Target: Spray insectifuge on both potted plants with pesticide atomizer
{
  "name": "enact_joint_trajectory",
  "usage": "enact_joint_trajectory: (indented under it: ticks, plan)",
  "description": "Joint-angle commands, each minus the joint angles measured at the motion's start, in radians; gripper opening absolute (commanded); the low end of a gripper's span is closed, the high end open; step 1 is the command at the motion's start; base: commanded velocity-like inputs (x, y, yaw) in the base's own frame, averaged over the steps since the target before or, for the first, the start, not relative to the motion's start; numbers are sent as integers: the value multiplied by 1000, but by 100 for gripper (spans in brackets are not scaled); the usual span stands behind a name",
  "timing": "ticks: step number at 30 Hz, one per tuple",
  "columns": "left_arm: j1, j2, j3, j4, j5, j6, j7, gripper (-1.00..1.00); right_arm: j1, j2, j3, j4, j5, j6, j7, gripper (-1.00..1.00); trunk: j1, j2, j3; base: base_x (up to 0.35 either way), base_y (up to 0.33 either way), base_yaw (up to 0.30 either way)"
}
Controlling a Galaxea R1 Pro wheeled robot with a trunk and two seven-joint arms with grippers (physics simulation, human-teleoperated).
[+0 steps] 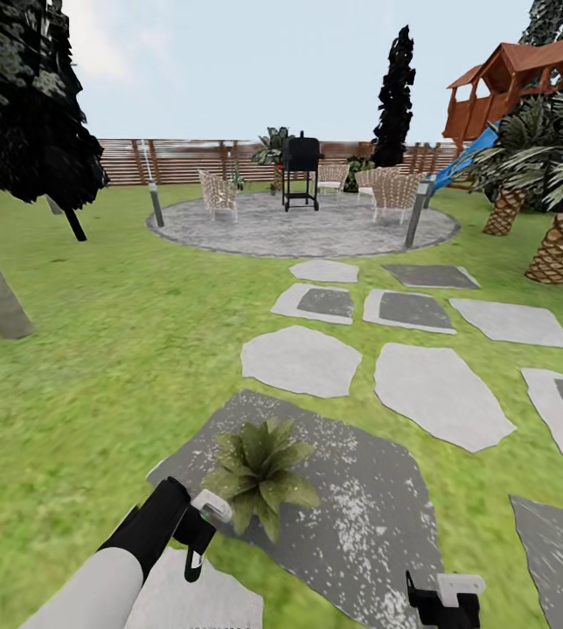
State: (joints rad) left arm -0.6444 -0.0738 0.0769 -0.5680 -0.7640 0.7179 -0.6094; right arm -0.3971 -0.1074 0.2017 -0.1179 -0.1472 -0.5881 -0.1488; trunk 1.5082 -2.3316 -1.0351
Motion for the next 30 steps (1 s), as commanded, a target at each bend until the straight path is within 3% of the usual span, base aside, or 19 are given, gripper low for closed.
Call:
enact_joint_trajectory:
  ticks: [1,8,10,13,18,24,30]
  plan:
    - [0,-2,8,-1,-11,2,-9,-100,0,0,9,0,-9,-2,-3,100,0,0,-1,0,-33,275]
    - [2,-1,2,11,-15,2,-9,-100,0,0,9,0,-9,-2,-3,100,0,0,-1,0,-4,270]
    - [4,-1,-20,13,-36,2,-9,-100,0,0,9,0,-9,-2,-2,100,0,0,-1,0,0,208]
    - [4,-1,-40,14,-59,2,-10,-100,0,-1,9,0,-9,-2,-2,100,0,0,-1,0,0,70]
    - [3,-3,-40,10,-57,0,-13,-100,0,-1,8,0,-9,-2,-3,100,0,0,-1,0,-2,6]
    - [3,-4,-40,8,-57,0,-13,-100,0,-1,8,0,-9,-2,-3,100,0,0,-1,0,-220,16]
    - [3,-7,-40,6,-57,1,-13,-100,0,0,8,0,-9,-2,-3,100,0,0,-1,0,-269,236]
